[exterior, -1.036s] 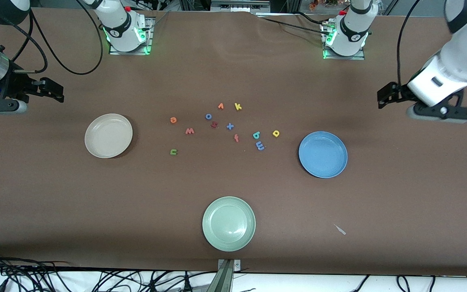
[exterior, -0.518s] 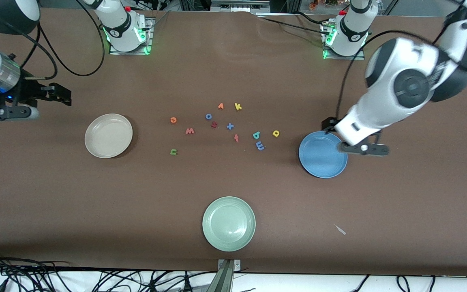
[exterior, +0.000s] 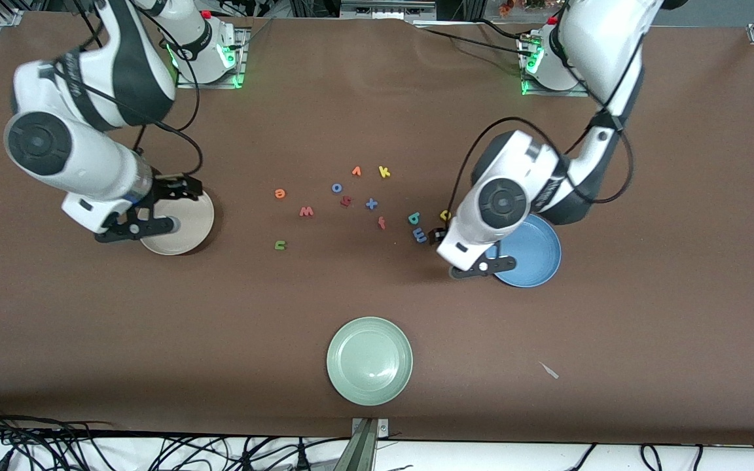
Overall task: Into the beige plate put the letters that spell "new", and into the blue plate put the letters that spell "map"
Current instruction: 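Grasp the blue m with the left gripper while the right gripper grasps the green u, then drop the blue m onto the blue plate while the right gripper lifts the u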
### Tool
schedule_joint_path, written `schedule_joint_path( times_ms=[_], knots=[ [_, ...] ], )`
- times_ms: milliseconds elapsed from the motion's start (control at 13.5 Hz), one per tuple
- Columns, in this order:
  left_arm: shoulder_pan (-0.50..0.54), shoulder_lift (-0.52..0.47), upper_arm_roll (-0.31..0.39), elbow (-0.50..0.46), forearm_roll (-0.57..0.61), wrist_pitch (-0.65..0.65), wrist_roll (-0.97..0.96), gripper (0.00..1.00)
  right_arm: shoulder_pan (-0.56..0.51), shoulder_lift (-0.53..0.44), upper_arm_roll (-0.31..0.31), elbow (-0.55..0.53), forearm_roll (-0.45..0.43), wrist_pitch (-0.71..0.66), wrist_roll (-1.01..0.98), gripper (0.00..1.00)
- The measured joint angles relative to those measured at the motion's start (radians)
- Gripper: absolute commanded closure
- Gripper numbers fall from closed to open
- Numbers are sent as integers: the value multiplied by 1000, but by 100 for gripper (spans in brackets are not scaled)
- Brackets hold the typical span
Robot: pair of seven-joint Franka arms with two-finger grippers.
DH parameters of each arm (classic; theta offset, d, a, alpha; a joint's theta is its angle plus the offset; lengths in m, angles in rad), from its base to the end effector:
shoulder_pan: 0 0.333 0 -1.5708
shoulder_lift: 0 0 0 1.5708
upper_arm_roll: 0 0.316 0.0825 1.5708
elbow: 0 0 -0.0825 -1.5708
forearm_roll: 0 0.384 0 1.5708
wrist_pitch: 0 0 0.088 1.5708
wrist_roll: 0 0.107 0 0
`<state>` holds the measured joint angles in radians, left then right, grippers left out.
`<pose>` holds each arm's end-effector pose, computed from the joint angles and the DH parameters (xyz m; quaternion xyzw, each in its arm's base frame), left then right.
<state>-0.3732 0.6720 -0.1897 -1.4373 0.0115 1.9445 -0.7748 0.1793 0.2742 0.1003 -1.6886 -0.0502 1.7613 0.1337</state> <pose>0.6070 -0.3545 0.2892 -0.9885 -0.1183 0.0942 0.0043 0.5947 0.1612 0.4227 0.9918 0.0792 -0.0956 0.0306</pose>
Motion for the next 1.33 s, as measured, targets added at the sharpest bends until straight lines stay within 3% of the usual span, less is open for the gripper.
schedule_joint_path(
  times_ms=[222, 370, 666, 962, 1257, 1331],
  knots=[
    [-66, 79, -2, 5, -1, 71, -82, 0, 50, 80, 1, -19, 0, 120, 79, 0],
    [-96, 119, -2, 6, -2, 125, -145, 0, 75, 119, 1, -82, 0, 275, 163, 0],
    [-102, 139, 0, 6, -2, 139, -204, 1, 121, 194, 1, -159, 0, 467, 308, 0],
    [-104, 173, 2, 5, -2, 138, -207, 25, 141, 278, 1, -160, 7, 558, 357, 0],
    [-105, 189, 0, 9, -8, 141, -208, 67, 141, 314, 1, -160, 51, 599, 377, 2],
    [-106, 189, 0, 12, -10, 141, -208, 82, 142, 320, 1, -160, 52, 603, 380, 3]
  ],
)
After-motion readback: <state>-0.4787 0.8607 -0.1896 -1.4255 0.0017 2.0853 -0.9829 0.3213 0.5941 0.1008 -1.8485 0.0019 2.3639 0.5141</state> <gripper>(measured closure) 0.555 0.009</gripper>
